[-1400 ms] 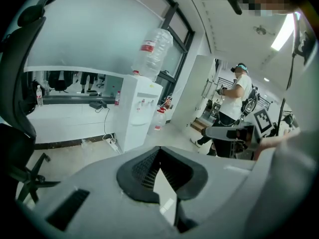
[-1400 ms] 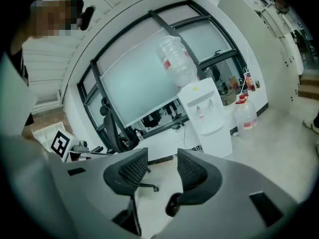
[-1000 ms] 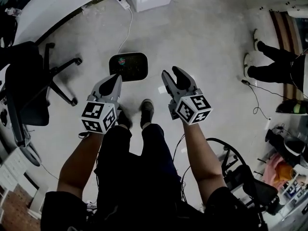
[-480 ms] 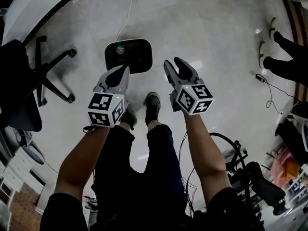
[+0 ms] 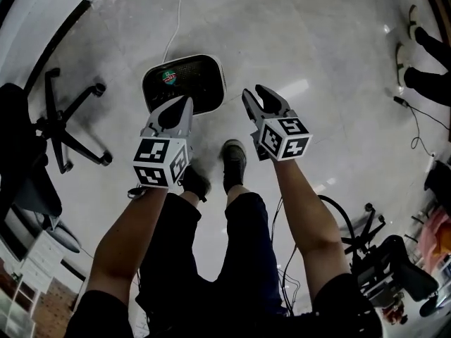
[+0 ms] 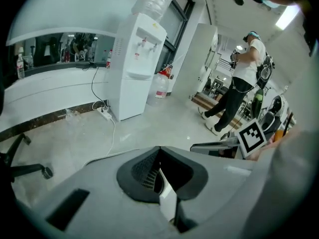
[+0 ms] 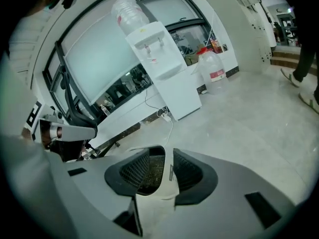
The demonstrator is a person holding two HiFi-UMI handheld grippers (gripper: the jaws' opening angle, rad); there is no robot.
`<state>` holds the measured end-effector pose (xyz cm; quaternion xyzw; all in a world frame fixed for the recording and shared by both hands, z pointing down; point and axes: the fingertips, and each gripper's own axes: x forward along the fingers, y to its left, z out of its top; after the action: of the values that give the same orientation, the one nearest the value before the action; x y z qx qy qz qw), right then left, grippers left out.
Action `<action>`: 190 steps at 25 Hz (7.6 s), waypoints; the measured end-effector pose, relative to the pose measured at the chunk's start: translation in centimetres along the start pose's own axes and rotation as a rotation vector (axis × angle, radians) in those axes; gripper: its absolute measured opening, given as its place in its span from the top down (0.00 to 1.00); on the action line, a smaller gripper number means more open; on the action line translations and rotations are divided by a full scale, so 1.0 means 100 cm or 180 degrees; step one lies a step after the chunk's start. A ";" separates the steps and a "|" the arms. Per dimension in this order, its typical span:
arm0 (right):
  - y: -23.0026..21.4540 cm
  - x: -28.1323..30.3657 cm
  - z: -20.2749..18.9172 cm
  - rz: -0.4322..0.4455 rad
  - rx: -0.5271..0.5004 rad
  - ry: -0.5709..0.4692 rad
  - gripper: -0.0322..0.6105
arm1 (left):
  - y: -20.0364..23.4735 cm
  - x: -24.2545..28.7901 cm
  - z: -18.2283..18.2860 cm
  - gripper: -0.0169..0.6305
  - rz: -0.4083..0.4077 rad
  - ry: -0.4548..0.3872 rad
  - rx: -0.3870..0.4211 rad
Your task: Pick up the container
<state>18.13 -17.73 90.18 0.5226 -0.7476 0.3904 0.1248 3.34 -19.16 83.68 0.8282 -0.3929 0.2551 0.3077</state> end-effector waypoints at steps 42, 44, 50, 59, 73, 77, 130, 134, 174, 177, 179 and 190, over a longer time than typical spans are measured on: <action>-0.068 0.176 -0.217 0.0481 0.0261 0.1255 0.83 | 0.055 0.110 -0.090 0.96 0.0109 0.0170 -0.0075; -0.069 0.177 -0.220 0.0501 0.0404 0.1299 0.83 | 0.055 0.110 -0.092 0.96 0.0103 0.0182 -0.0074; -0.069 0.167 -0.212 0.0270 0.0569 0.1216 0.87 | 0.052 0.102 -0.094 0.96 0.0074 0.0200 -0.0100; -0.063 0.120 -0.159 -0.0453 0.0141 0.1070 0.88 | 0.042 0.071 -0.073 0.96 0.0051 0.0181 -0.0226; -0.008 0.058 -0.092 -0.1143 -0.0412 0.0930 0.88 | 0.055 0.027 -0.019 0.96 0.0091 0.0060 -0.0641; 0.009 0.049 -0.079 -0.1309 -0.0467 0.0901 0.88 | 0.047 0.033 -0.023 0.96 -0.0028 0.0187 -0.0650; 0.130 -0.012 0.013 0.0151 -0.1090 0.0251 0.88 | 0.021 0.019 -0.046 0.84 -0.1839 0.0561 -0.1901; 0.132 -0.027 0.025 0.0118 -0.0973 0.0147 0.88 | 0.025 -0.006 -0.034 0.84 -0.1863 0.0265 -0.2101; 0.361 -0.291 0.319 0.0455 -0.1160 -0.0582 0.93 | -0.109 -0.411 0.209 0.84 -0.2033 -0.0635 -0.2045; 0.374 -0.310 0.340 0.0478 -0.1198 -0.0665 0.93 | -0.123 -0.428 0.225 0.84 -0.2084 -0.0694 -0.2027; 0.382 -0.323 0.350 0.0484 -0.1227 -0.0712 0.93 | -0.133 -0.441 0.234 0.84 -0.2124 -0.0717 -0.2005; 0.410 -0.387 0.394 0.0480 -0.1311 -0.0939 0.94 | -0.176 -0.505 0.266 0.83 -0.2283 -0.0849 -0.1910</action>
<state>7.17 -13.25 22.45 0.4803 -0.8582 0.1578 0.0888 -5.95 -4.30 26.55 0.8116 -0.1749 -0.0999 0.5485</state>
